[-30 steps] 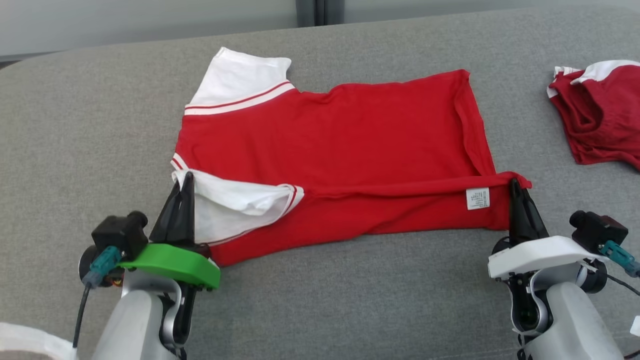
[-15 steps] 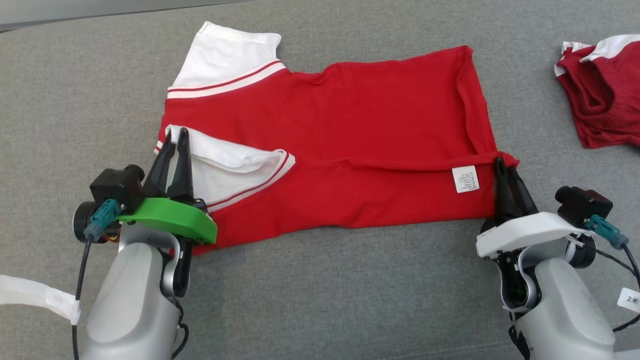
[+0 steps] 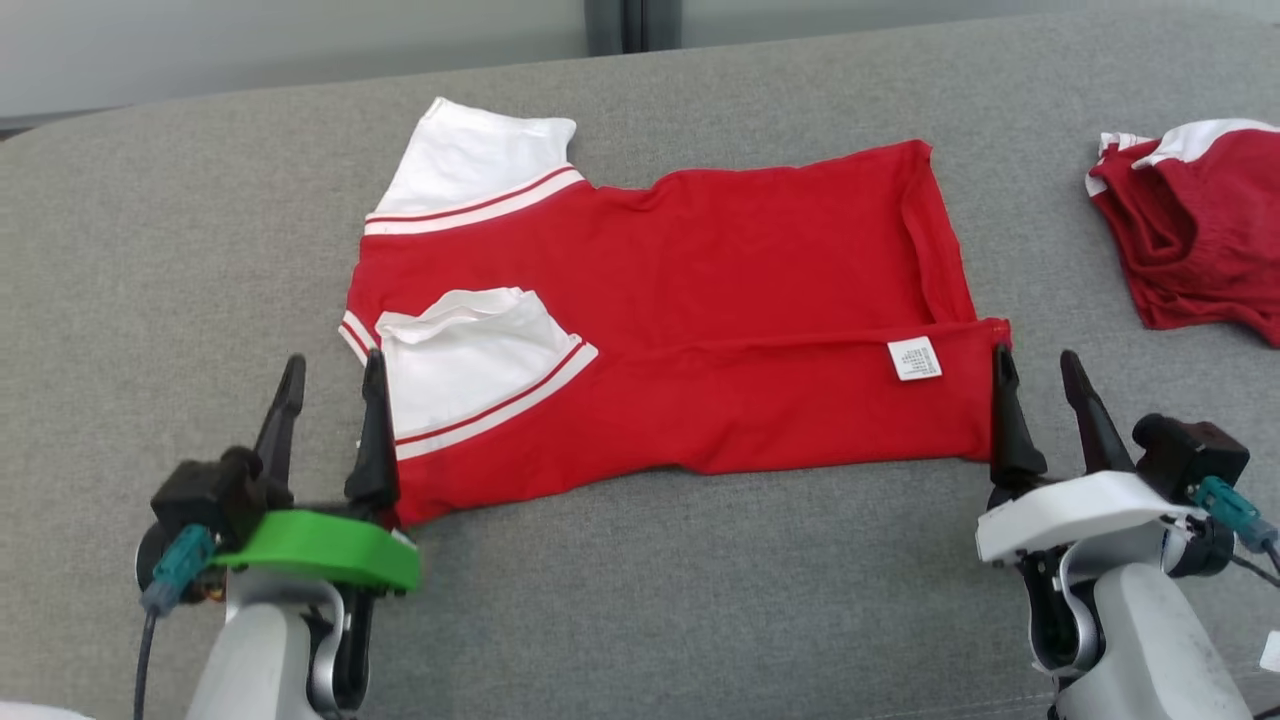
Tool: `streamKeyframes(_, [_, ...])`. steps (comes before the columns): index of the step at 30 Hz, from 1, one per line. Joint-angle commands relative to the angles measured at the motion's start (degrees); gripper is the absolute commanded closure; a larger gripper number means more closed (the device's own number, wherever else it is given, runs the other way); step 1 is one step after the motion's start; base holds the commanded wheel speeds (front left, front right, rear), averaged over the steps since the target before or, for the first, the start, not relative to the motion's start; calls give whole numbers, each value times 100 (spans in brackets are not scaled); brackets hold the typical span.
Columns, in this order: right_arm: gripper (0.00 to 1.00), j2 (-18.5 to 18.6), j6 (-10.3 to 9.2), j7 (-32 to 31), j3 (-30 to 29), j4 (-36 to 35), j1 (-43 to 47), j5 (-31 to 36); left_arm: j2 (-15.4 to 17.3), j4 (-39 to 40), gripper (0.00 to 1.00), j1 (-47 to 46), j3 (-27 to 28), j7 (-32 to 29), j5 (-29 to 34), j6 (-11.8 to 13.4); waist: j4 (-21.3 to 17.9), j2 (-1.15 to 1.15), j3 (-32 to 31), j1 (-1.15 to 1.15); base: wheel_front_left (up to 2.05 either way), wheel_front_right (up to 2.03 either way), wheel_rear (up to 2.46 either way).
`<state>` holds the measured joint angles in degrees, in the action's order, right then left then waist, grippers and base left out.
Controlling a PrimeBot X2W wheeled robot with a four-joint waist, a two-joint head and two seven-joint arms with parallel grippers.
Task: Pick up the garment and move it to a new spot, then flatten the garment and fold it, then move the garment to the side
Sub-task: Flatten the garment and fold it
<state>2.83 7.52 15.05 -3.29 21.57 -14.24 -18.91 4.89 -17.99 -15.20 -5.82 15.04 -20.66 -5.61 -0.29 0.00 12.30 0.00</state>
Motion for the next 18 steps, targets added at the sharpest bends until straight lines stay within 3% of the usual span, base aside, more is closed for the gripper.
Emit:
streamKeyframes(1, [0, 15, -7, 16, -6, -6, 169, 97, 76, 7, 0, 257, 25, -41, -48, -26, 54, 0, -240, 0, 0, 0, 0])
streamKeyframes(9, [0, 15, -7, 9, 84, 167, 438, 280, 26, -66, 0, 1025, 25, -969, -582, 19, 66, 0, -406, 0, 0, 0, 0])
streamKeyframes(18, [0, 15, -8, -92, 188, 299, 268, 284, -120, -370, 0, 880, 43, -1610, -1157, 256, -66, 0, -273, 0, 0, 0, 0])
